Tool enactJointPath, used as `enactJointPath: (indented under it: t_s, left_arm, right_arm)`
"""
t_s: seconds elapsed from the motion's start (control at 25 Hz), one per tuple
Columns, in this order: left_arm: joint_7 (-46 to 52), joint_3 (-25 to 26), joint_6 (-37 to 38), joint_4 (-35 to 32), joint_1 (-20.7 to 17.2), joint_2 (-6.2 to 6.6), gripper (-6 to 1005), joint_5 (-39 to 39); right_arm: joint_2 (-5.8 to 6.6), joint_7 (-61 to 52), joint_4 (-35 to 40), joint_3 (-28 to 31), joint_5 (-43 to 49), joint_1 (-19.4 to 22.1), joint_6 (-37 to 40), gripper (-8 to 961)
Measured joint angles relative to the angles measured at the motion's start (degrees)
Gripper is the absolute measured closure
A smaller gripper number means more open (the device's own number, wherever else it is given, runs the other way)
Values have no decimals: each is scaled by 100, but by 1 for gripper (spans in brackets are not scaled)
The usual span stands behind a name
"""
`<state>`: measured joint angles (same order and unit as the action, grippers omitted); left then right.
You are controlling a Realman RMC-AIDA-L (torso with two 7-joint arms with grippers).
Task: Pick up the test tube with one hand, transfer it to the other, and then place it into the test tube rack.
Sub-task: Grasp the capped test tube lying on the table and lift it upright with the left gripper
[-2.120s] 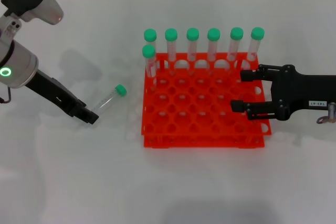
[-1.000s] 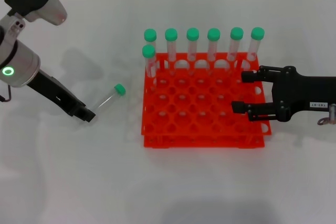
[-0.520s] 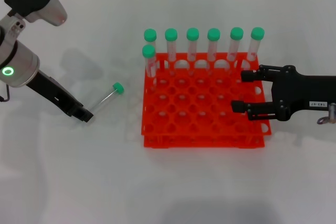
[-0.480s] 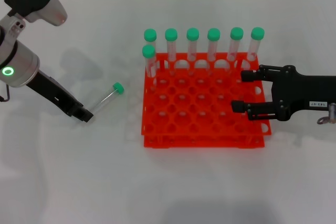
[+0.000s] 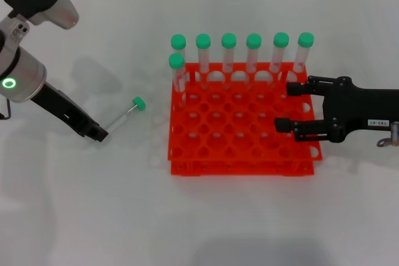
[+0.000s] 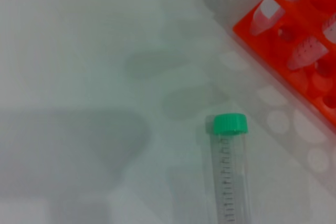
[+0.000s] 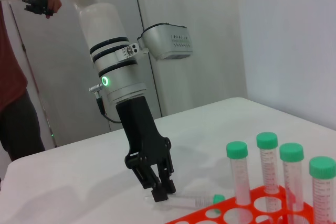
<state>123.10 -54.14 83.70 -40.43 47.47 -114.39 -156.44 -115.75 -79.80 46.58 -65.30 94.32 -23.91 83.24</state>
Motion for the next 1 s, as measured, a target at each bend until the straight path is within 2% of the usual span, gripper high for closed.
enactJointPath:
  t_s: [0.36,1.0]
  left_arm:
    - [13,0,-31,0,-1,8,759,0]
    - [21,-55,-94,0,-30,1,781,-2]
  right_arm:
    - [0,0,0,0,-3,3,24,140]
    - [0,0,0,0,-2,9,43,140]
